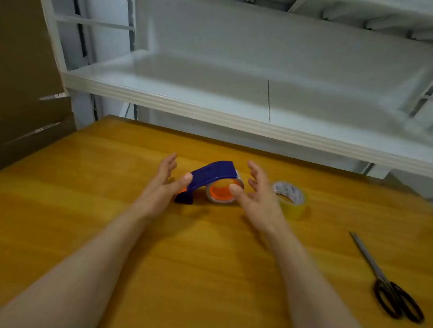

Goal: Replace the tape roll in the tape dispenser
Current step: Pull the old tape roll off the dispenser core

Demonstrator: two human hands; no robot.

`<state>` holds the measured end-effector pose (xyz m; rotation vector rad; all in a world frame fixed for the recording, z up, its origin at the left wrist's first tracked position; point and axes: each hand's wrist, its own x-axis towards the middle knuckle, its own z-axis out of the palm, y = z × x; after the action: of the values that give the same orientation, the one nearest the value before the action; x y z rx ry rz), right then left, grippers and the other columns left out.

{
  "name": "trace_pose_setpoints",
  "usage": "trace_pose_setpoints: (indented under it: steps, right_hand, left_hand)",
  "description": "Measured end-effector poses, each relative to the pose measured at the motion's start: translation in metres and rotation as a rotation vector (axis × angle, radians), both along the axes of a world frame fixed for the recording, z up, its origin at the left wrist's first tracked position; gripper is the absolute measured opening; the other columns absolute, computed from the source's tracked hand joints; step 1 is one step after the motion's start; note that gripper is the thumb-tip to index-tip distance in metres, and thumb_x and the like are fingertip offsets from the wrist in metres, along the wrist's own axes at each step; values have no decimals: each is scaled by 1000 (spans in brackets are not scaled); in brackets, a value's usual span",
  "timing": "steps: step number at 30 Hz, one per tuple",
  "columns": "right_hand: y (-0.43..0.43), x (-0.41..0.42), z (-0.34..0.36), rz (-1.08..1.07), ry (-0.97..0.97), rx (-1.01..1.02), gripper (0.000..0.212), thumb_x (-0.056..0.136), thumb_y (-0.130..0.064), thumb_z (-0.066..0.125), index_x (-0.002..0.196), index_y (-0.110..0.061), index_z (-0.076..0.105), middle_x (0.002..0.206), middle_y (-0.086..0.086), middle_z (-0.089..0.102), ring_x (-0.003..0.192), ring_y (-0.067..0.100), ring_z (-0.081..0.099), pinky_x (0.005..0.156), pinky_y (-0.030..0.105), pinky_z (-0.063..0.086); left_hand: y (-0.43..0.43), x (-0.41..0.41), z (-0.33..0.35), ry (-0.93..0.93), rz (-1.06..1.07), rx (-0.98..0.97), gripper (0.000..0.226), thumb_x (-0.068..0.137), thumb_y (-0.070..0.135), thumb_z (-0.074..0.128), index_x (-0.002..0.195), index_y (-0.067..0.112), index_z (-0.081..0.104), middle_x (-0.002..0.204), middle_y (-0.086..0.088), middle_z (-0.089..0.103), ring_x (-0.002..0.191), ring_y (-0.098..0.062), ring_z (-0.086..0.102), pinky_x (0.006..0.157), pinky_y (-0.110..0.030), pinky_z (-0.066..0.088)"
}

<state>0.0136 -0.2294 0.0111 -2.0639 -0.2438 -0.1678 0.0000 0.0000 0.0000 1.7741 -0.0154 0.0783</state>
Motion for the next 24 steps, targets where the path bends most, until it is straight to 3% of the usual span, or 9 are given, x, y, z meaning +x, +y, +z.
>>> trace_pose_setpoints:
  steps: [2, 6, 10, 13, 17, 20, 24]
  right_hand:
    - [8, 2, -4, 10, -14, 12, 80, 90, -44, 71, 153, -51, 21, 165, -8, 30, 149, 17, 34, 114, 49, 41]
    - [16, 6, -9, 97, -33, -68, 83, 91, -44, 69, 152, -58, 13, 166, -12, 28, 150, 16, 31, 116, 49, 38]
    - [13, 13, -10, 84, -64, -135, 84, 92, -44, 69, 154, -56, 13, 163, -6, 28, 144, 17, 37, 107, 36, 40]
    - [9, 15, -10, 63, -65, -127, 87, 88, -42, 74, 152, -55, 17, 154, -3, 32, 136, 15, 42, 103, 32, 40]
    - [1, 10, -1, 114, -89, -145, 80, 82, -33, 82, 148, -42, 38, 134, -11, 46, 116, -4, 49, 92, 14, 41]
    - [-2, 7, 5, 156, -75, -63, 64, 77, -37, 82, 134, -35, 53, 120, -21, 64, 108, -6, 60, 86, 17, 50]
    - [5, 2, 11, 83, 59, 274, 55, 68, -53, 75, 116, -29, 62, 101, -8, 73, 84, 6, 71, 70, 24, 56]
  left_hand:
    - [3, 5, 1, 7, -76, 131, 105, 80, 40, 79, 158, 38, 8, 168, 2, 18, 151, -24, 22, 116, -42, 28]
    - [3, 11, 0, 100, -169, 295, 123, 77, 20, 86, 157, 41, -5, 163, 3, 27, 143, -23, 38, 111, -35, 36]
    - [4, 15, -2, 95, -144, 376, 117, 83, 13, 80, 156, 45, -6, 143, 5, 43, 117, -14, 53, 99, -30, 42]
    - [4, 15, -4, 62, -168, 358, 115, 84, 7, 78, 156, 47, -2, 135, 12, 42, 116, -9, 52, 97, -28, 43]
    - [7, 12, 2, -2, -230, 236, 116, 82, -4, 75, 152, 57, 5, 136, 17, 44, 120, -15, 57, 94, -31, 55]
    - [9, 9, 5, -16, -265, 79, 116, 80, -11, 74, 152, 57, 12, 139, 13, 48, 116, -21, 64, 93, -41, 59]
    - [6, 10, 9, -4, -111, -383, 107, 71, 7, 78, 154, 47, 23, 143, -3, 50, 123, -27, 61, 106, -46, 49]
